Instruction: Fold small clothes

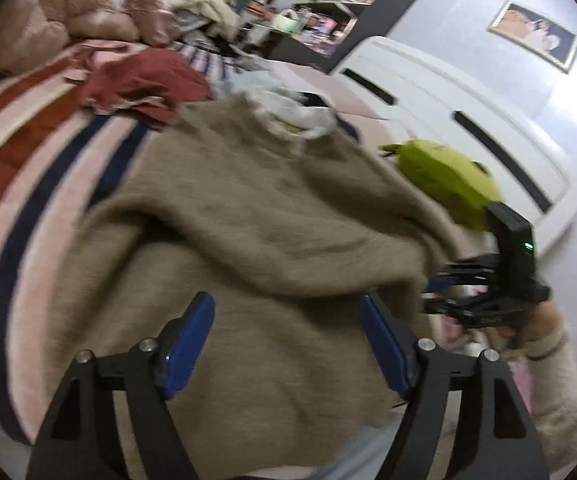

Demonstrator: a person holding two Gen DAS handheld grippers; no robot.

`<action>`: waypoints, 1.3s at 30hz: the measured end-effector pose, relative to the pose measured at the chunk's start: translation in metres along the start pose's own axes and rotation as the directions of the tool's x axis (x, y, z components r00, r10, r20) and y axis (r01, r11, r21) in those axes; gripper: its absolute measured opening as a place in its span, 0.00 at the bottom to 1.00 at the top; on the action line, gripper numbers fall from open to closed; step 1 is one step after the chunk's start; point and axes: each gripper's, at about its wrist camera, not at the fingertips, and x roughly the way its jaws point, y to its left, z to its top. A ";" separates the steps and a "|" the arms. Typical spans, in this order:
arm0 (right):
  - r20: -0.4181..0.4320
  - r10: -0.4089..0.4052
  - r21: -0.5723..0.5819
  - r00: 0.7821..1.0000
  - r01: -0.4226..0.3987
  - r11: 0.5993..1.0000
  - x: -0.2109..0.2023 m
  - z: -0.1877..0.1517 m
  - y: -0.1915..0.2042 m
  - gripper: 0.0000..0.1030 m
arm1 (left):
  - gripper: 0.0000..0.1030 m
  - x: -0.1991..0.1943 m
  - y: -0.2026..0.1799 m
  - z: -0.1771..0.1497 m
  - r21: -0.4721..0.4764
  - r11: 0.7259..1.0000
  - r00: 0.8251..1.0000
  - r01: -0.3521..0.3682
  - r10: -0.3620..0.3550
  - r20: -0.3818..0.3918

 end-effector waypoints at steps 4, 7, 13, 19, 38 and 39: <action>0.107 -0.023 0.097 0.994 0.012 0.995 -0.010 -0.021 -0.010 0.65 | 0.70 -0.002 0.022 0.000 -0.010 0.994 0.994 -0.109 0.109 0.025; 0.197 0.017 0.197 0.980 -0.057 0.979 -0.009 -0.038 -0.006 0.75 | 0.70 0.005 0.034 0.010 0.054 0.960 0.961 -0.274 0.271 0.063; 0.342 0.074 0.378 0.937 -0.210 0.902 0.039 -0.048 0.000 0.52 | 0.61 0.050 0.063 0.039 0.110 0.923 0.928 -0.369 0.373 -0.014; 0.258 -0.225 0.288 0.939 0.148 0.946 0.014 -0.035 0.017 0.09 | 0.09 0.063 0.079 0.047 0.106 0.879 0.882 -0.465 0.470 -0.029; 0.390 -0.193 0.449 0.900 -0.003 0.893 -0.023 -0.135 -0.030 0.63 | 0.64 -0.003 0.047 0.039 -0.006 0.917 0.908 -0.400 0.397 0.134; 0.421 -0.210 0.500 0.883 -0.033 0.865 -0.030 -0.148 -0.040 0.66 | 0.68 -0.011 0.038 0.038 -0.005 0.924 0.912 -0.383 0.379 0.154</action>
